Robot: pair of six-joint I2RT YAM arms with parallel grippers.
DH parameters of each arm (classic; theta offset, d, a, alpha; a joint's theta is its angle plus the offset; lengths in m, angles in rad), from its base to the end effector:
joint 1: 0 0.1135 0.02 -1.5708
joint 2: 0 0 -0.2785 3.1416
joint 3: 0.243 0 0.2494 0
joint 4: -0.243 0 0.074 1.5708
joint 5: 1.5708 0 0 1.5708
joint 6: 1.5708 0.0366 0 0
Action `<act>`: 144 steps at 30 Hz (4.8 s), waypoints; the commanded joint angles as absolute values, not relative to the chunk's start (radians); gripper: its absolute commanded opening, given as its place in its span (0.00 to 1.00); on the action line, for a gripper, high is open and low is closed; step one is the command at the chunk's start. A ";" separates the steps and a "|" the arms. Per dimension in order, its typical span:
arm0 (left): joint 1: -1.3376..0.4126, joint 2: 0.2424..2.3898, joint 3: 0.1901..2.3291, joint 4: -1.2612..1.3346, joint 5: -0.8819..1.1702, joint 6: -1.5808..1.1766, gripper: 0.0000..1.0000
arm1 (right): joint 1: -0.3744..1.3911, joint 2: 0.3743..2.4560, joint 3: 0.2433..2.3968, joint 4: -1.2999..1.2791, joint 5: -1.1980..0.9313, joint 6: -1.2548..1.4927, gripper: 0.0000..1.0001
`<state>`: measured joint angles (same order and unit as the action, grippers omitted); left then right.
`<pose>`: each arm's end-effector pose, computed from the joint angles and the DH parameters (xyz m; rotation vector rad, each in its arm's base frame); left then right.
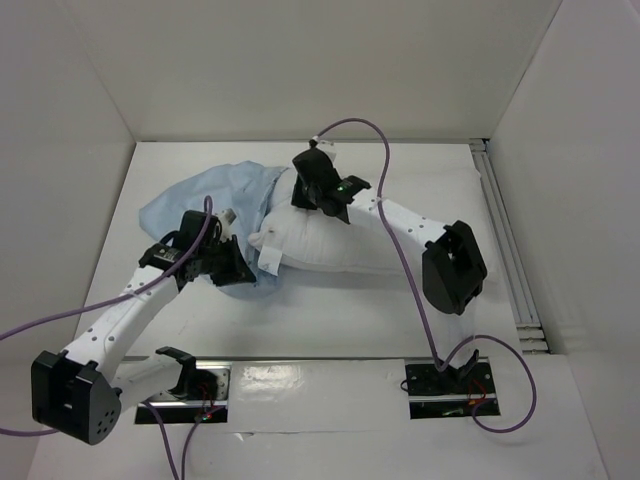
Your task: Put the pillow into the pillowcase
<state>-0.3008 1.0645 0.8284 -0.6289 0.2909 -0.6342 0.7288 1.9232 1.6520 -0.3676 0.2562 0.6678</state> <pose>0.1928 -0.0708 0.2758 -0.2858 2.5234 -0.7525 0.3443 0.2949 0.3026 0.0763 2.2297 0.5002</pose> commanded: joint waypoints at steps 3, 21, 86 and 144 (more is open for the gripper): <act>-0.305 1.032 0.919 -0.726 0.357 -0.577 0.00 | 0.716 1.976 1.796 -0.379 0.261 0.647 0.00; -0.287 1.111 1.264 -0.767 0.523 -0.532 0.00 | 0.902 2.030 1.594 -0.396 0.462 0.675 0.00; -0.276 1.902 2.098 -0.819 0.328 -0.454 0.92 | 0.925 1.729 1.339 -0.074 0.709 0.661 0.82; -0.232 1.037 0.704 -0.405 0.024 -0.715 0.00 | 1.195 1.776 1.239 0.086 0.660 -0.006 0.00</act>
<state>-0.2279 1.1011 0.6506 -0.3656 0.0013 -0.7338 1.2030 1.7893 1.1675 0.0219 0.6434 -0.0273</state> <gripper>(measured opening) 0.042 0.023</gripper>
